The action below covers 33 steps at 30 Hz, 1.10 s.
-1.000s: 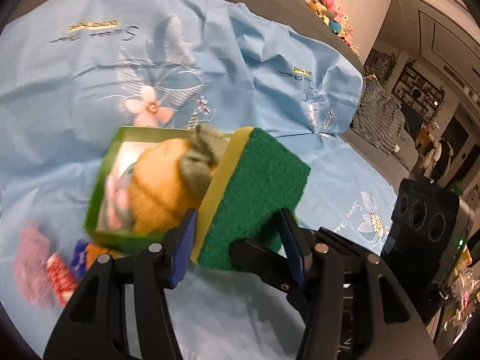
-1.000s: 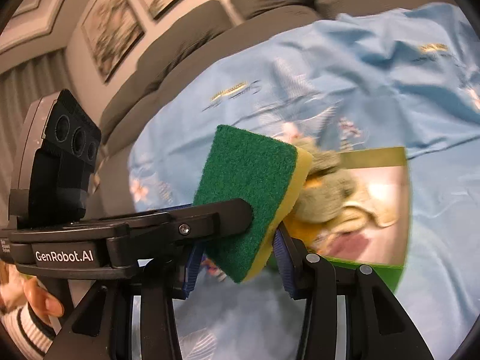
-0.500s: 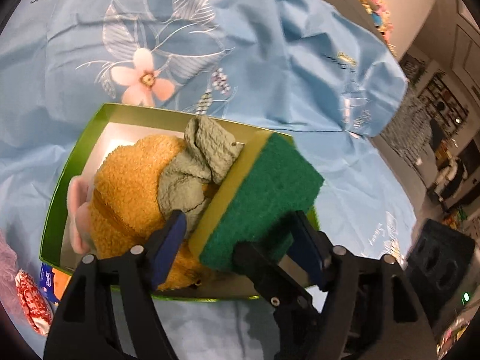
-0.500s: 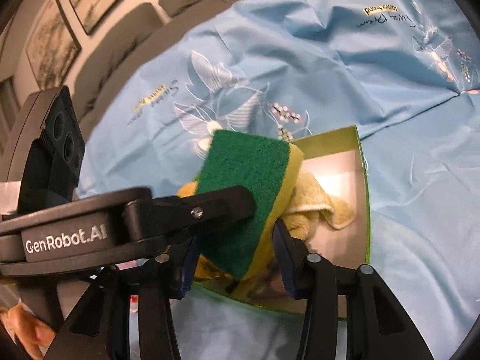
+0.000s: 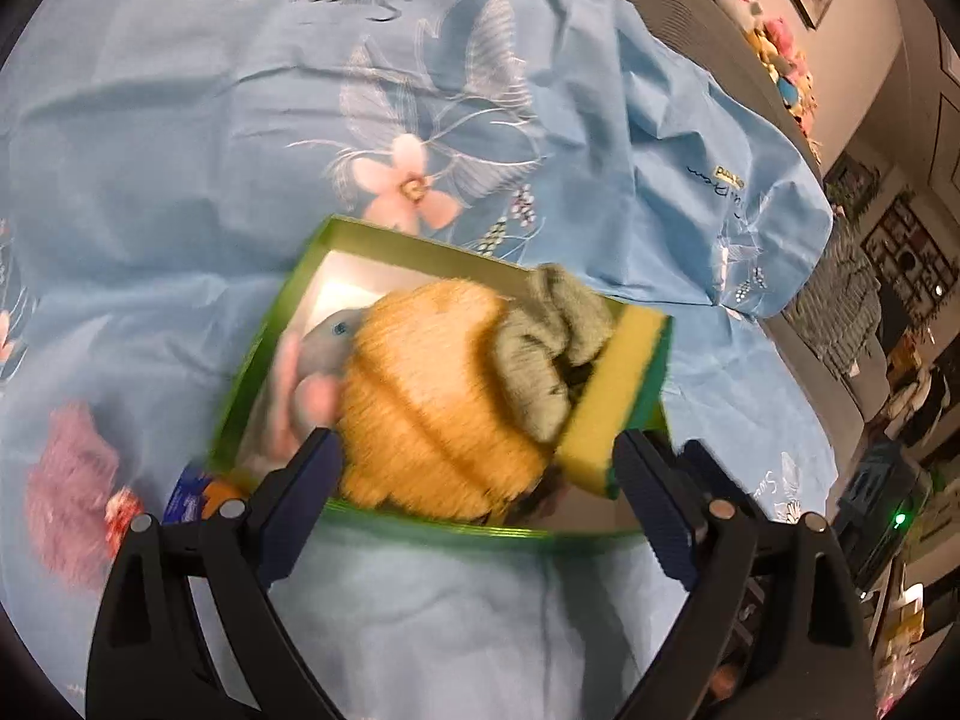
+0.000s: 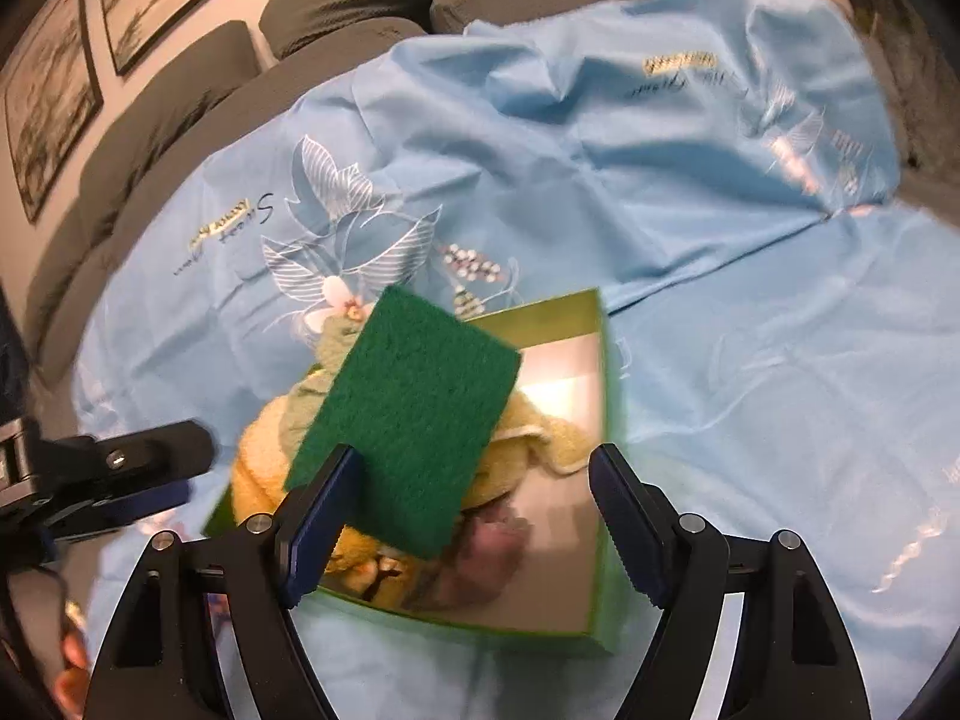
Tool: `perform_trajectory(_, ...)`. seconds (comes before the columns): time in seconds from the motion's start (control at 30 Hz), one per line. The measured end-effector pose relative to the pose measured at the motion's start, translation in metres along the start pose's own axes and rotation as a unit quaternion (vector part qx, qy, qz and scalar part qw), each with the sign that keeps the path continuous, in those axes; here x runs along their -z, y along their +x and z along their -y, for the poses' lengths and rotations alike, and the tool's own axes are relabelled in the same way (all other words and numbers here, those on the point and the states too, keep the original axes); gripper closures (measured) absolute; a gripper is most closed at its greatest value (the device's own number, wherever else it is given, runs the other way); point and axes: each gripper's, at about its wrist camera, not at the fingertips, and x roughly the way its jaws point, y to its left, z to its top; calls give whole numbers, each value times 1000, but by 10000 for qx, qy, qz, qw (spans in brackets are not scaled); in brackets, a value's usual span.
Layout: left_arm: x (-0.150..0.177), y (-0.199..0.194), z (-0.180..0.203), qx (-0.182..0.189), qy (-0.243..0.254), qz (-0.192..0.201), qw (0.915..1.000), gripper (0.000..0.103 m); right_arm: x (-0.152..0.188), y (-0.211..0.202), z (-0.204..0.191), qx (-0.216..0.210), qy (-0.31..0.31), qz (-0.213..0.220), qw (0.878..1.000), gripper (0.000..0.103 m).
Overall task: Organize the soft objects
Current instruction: 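Carry the sponge into the green box and open the grippers, then move the grippers to the red-and-white plush and grasp it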
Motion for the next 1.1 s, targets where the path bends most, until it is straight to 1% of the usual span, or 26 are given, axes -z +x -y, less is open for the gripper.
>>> perform_trajectory(0.03,4,-4,-4,-5,-40,10,10000,12,0,-4,-1,93,-75,53,9999,24)
perform_trajectory(0.1,12,-12,-12,-23,-125,54,9999,12,2,-13,-3,110,-167,174,9996,24)
perform_trajectory(0.23,33,-26,-31,-70,-346,108,9993,11,5,-29,-11,-281,-314,345,9985,24)
perform_trajectory(0.3,42,-30,-40,-102,-447,94,9989,11,12,-37,-25,-473,-633,367,9962,24)
perform_trajectory(0.37,52,-34,-53,-126,-592,62,9981,10,20,-41,-41,-639,-958,302,9929,24)
perform_trajectory(0.43,60,-42,-66,-108,-736,89,9972,5,30,-42,-57,-903,-1235,148,9881,24)
perform_trajectory(0.47,63,-46,-72,-96,-793,124,9967,1,33,-43,-62,-1010,-1312,85,9862,24)
perform_trajectory(0.53,72,-58,-87,-72,-938,260,9952,1,40,-42,-73,-1206,-1515,-46,9811,24)
perform_trajectory(0.63,83,-70,-111,-43,-1172,268,9927,1,52,-37,-89,-1433,-1782,-273,9731,24)
perform_trajectory(0.77,95,-75,-133,-40,-1290,171,9915,1,65,-22,-101,-1649,-1832,-705,9666,24)
perform_trajectory(0.9,101,-72,-149,53,-1352,110,9907,1,76,-9,-115,-1788,-1851,-1024,9609,24)
perform_trajectory(1.0,102,-66,-158,282,-1487,78,9884,1,89,-1,-133,-2045,-2008,-1301,9492,24)
perform_trajectory(1.1,98,-57,-165,373,-1575,-12,9868,1,102,7,-149,-2361,-2081,-1585,9359,24)
